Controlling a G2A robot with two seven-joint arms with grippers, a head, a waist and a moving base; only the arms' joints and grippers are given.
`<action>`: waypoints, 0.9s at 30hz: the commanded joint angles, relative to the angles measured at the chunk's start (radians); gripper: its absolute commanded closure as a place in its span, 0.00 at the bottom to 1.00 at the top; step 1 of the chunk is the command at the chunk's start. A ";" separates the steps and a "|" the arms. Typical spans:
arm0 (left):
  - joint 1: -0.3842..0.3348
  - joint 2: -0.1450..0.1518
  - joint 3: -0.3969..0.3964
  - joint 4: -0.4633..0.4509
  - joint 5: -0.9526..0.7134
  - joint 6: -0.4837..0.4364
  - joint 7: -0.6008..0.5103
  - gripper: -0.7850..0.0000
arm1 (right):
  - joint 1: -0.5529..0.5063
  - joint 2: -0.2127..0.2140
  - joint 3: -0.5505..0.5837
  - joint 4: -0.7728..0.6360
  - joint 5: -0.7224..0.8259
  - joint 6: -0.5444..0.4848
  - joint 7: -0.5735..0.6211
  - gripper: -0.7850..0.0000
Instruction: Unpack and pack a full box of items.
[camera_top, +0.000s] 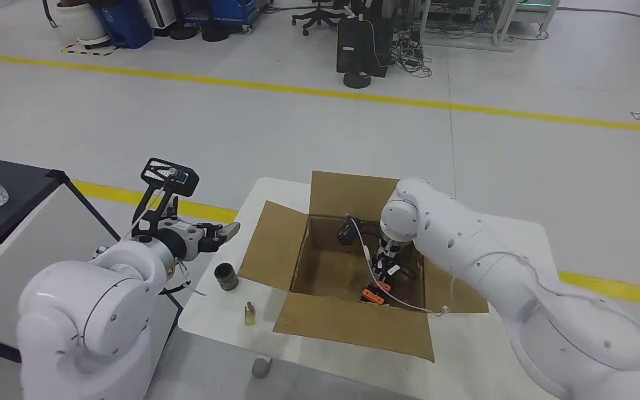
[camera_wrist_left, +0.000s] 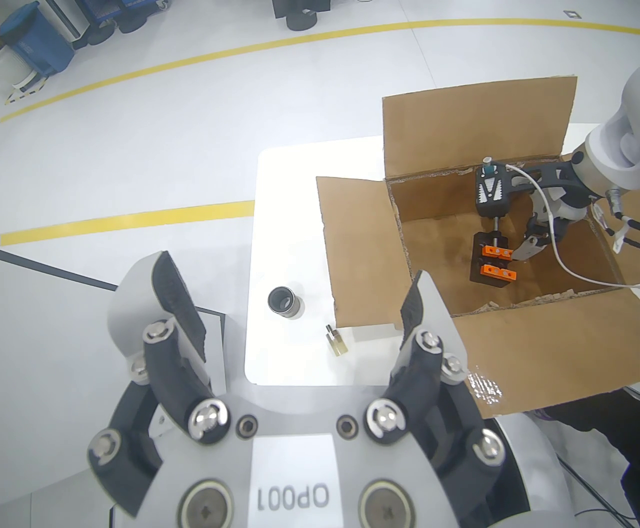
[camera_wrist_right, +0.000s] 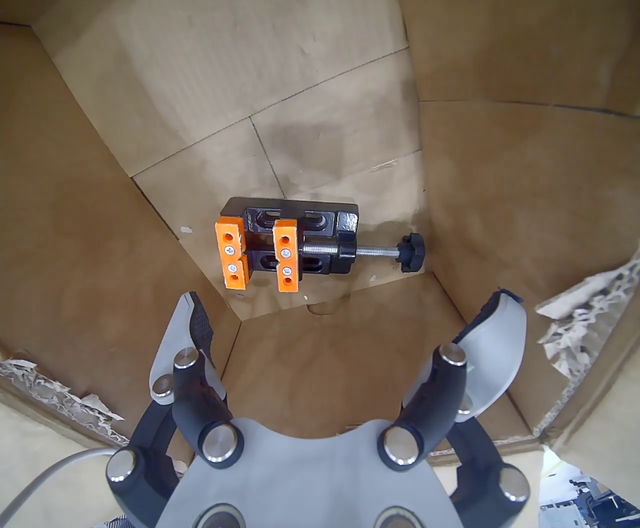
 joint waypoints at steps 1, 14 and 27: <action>0.000 0.000 0.000 0.000 0.000 0.000 0.000 0.00 | 0.000 0.000 0.000 0.000 0.000 0.000 0.000 0.00; 0.000 0.000 0.000 0.000 0.000 0.000 0.000 0.00 | -0.024 -0.008 0.000 0.029 -0.058 -0.051 -0.052 0.00; 0.000 0.000 0.000 0.000 0.000 0.000 0.000 0.00 | -0.048 -0.077 0.000 0.154 -0.159 -0.074 -0.109 0.00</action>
